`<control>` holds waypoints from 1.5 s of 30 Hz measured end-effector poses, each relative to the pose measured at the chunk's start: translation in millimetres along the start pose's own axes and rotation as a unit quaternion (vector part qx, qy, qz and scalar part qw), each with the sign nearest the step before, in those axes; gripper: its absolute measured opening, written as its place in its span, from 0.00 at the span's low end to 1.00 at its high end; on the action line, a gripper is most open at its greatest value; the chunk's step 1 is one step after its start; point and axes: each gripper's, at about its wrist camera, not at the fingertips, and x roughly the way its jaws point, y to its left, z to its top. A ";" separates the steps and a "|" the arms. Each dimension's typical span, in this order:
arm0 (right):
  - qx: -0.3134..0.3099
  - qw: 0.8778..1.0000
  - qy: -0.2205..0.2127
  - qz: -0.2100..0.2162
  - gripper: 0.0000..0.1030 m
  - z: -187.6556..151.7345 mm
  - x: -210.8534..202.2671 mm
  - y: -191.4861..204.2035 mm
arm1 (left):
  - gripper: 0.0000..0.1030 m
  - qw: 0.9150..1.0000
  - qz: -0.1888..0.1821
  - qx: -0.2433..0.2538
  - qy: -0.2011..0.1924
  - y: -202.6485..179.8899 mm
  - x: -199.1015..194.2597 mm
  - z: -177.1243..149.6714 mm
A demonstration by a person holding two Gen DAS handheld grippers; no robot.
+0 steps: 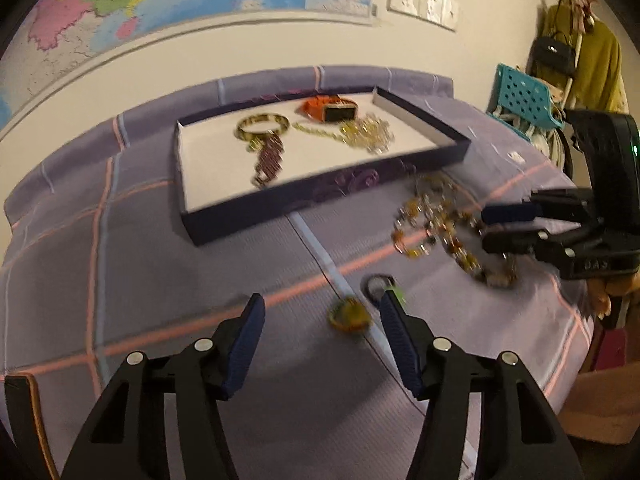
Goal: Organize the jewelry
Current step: 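Move both tools back toward the remaining jewelry on the bed, then grasp the amber bead necklace with the right tool while the left tool grasps the yellow pendant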
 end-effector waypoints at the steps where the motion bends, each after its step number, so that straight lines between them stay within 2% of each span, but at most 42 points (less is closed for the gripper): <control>1: -0.001 1.000 0.000 -0.002 0.42 -0.5 0.0 0.5 | 0.52 1.000 -0.001 0.000 0.002 -1.0 0.8 -1.0; 2: -0.003 1.000 0.000 -0.004 0.42 -0.9 0.0 0.8 | 0.51 1.000 0.000 0.002 0.005 -2.4 1.8 -2.3; 8: -0.010 1.000 -0.001 -0.018 0.42 -1.6 0.3 4.4 | 0.35 1.000 0.003 0.009 0.007 -7.1 1.6 -3.3; 15: -0.028 0.999 0.000 -0.032 0.41 0.0 5.4 13.6 | 0.33 1.000 0.002 0.016 0.005 -10.8 2.0 -4.0; 22: -0.041 0.998 -0.007 -0.054 0.27 1.1 9.2 19.0 | 0.18 1.000 0.017 0.019 0.001 -10.9 1.9 -4.5; 24: -0.037 0.998 -0.009 -0.056 0.14 1.9 9.4 17.6 | 0.15 1.000 0.017 0.015 0.001 -8.9 1.8 -4.4; 25: -0.034 0.998 -0.009 -0.054 0.11 2.1 9.4 16.6 | 0.15 1.000 0.016 0.013 0.001 -7.7 1.7 -4.4; 30: -0.026 0.999 -0.013 -0.042 0.10 2.5 8.1 14.4 | 0.15 1.000 0.011 0.003 0.000 -5.6 1.1 -4.1; 36: -0.001 1.000 -0.030 -0.004 0.10 5.7 -1.0 11.5 | 0.15 1.000 0.000 -0.016 0.000 -0.2 -1.0 -2.9; 45: 0.000 0.998 -0.061 0.014 0.10 16.2 -22.0 20.9 | 0.15 0.999 -0.008 -0.031 -0.013 4.8 -9.7 0.8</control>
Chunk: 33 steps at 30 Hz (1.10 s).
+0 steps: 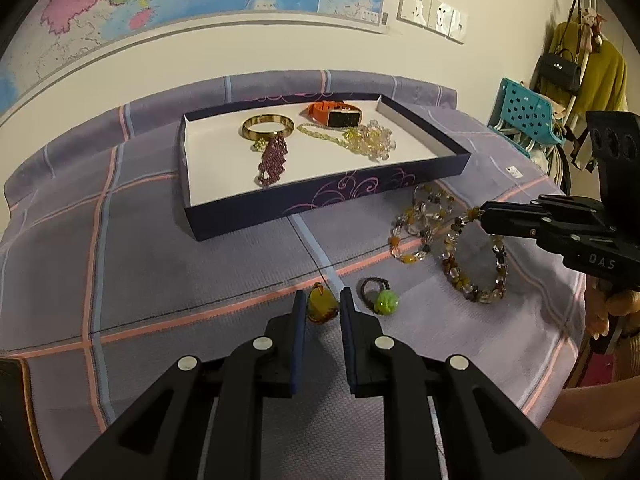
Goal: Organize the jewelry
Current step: 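Grasp the amber bead necklace with the right tool while the left tool grasps the yellow pendant, then carry the amber necklace in the right tool and yellow pendant in the left tool over the box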
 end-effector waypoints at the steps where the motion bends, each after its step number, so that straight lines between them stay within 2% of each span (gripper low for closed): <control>1: -0.001 1.000 -0.003 0.000 0.10 0.8 -1.6 1.2 | 0.15 1.000 0.000 -0.001 -0.002 0.1 -1.3 0.5; 20: -0.007 0.998 -0.055 0.003 0.10 25.8 -28.2 5.6 | 0.15 1.000 -0.006 -0.001 -0.031 -2.6 -14.8 16.5; 33: -0.005 0.998 -0.068 0.000 0.10 38.3 -27.9 4.0 | 0.15 0.999 -0.007 0.001 -0.042 -6.7 -15.8 26.9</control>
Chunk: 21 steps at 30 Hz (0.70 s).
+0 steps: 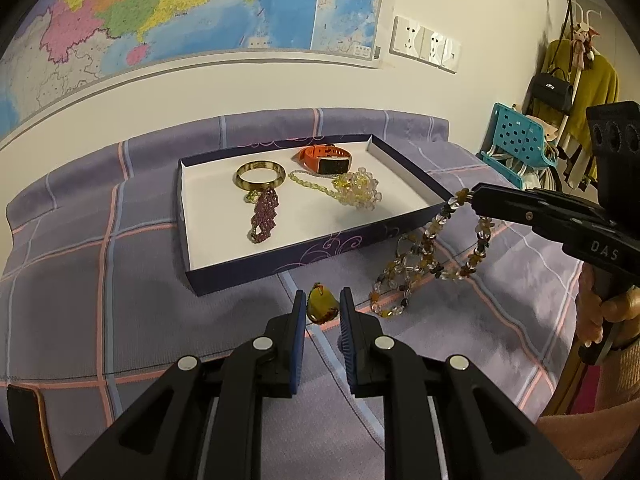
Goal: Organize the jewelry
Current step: 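Carry the amber necklace in the right tool and yellow pendant in the left tool over the box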
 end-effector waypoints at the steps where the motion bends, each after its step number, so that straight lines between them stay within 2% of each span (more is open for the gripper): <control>1: 0.001 1.000 0.000 0.001 0.10 0.8 0.7 -0.5 | 0.15 1.000 0.000 0.000 -0.001 -0.2 0.0 0.8; 21: -0.004 1.000 -0.009 -0.002 0.10 15.6 8.0 -4.1 | 0.15 1.000 0.008 0.000 -0.013 2.8 2.3 18.2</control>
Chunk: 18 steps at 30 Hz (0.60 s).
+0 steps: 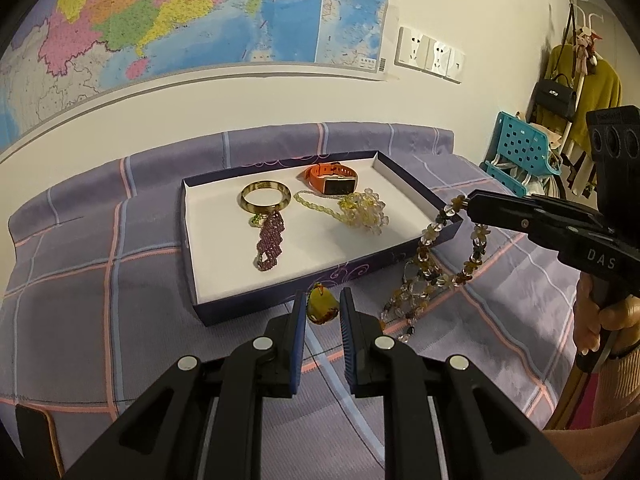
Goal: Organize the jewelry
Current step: 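Carry the amber necklace in the right tool and yellow pendant in the left tool over the box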
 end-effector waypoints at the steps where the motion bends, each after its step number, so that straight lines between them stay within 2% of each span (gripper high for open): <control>1: 0.000 1.000 -0.001 0.001 0.10 0.6 0.4 -0.5 | 0.15 1.000 0.000 0.000 -0.001 0.0 -0.1 0.8; 18: 0.009 1.000 -0.011 0.004 0.10 12.0 3.1 -9.4 | 0.15 1.000 0.007 0.000 -0.013 3.5 2.8 17.9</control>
